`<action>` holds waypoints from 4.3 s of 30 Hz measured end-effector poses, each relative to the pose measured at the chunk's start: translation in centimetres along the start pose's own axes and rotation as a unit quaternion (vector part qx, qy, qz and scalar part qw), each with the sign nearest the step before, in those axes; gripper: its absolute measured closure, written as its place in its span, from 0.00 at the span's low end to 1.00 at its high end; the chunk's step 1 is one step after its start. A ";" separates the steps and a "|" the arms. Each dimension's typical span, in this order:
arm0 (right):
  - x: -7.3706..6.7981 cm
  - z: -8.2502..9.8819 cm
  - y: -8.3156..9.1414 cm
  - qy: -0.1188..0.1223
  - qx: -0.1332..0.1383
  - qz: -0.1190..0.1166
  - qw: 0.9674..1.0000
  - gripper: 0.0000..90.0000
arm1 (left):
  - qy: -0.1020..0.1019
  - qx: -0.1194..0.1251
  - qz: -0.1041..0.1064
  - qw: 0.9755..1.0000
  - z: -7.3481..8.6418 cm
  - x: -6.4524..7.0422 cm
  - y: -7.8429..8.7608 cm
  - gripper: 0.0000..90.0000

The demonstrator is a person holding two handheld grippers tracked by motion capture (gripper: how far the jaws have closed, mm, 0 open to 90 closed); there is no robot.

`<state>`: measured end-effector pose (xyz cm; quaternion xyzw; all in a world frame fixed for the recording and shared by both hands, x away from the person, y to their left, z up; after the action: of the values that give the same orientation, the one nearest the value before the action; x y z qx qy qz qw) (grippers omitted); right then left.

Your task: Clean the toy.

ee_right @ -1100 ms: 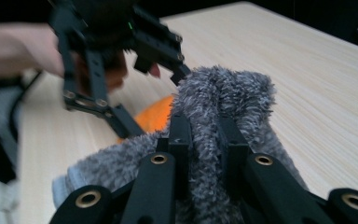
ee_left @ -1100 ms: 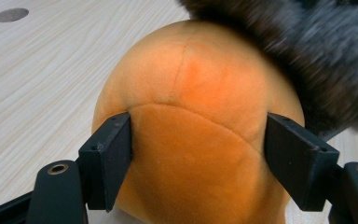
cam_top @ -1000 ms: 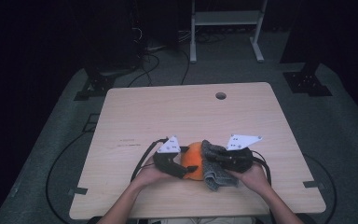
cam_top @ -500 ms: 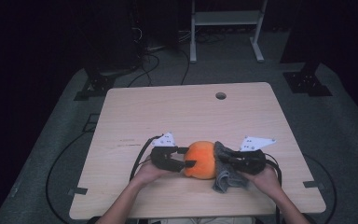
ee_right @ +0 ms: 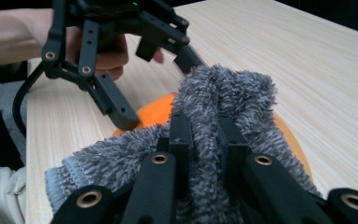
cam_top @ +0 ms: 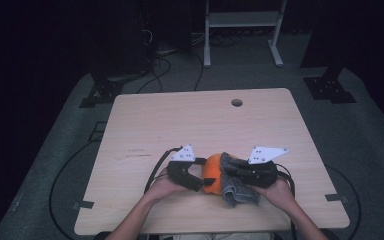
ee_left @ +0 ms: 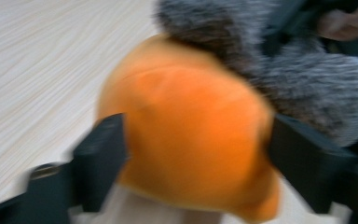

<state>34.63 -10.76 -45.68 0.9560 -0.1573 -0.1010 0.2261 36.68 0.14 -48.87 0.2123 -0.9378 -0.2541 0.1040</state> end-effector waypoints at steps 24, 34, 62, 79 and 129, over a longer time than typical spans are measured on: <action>2.2 2.4 5.0 -0.024 -0.004 0.066 0.997 0.88 | 0.016 0.036 -0.021 0.999 -1.7 -0.7 1.1 0.56; 1.1 0.4 2.8 -0.005 0.001 0.042 0.999 0.88 | 0.008 0.038 -0.014 0.999 -1.9 0.0 0.8 0.55; -0.8 -1.2 2.0 0.022 -0.007 0.029 0.999 0.88 | 0.014 0.018 -0.019 1.000 -2.7 1.5 -0.3 0.49; -2.4 0.3 1.5 0.033 -0.002 0.026 0.999 0.88 | 0.032 0.025 -0.016 0.999 -2.8 1.1 -0.4 0.49; 0.5 1.6 3.0 -0.006 -0.010 0.036 0.999 0.88 | -0.027 0.025 -0.021 0.999 -2.4 1.4 0.1 0.21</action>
<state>33.94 -14.17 -45.73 0.9466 -0.1922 -0.1001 0.2386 36.14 -1.47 -46.70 0.2279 -0.9416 -0.2383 0.0679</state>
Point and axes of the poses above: each handheld gripper's, and its own axes: y roughly backward along the jaws, z roughly out of its underside, x roughly to its right, the point moved 10 cm from there along -y, roughly forward along the jaws, and after that the axes turned 9 degrees about -z, right-handed, at the moved point
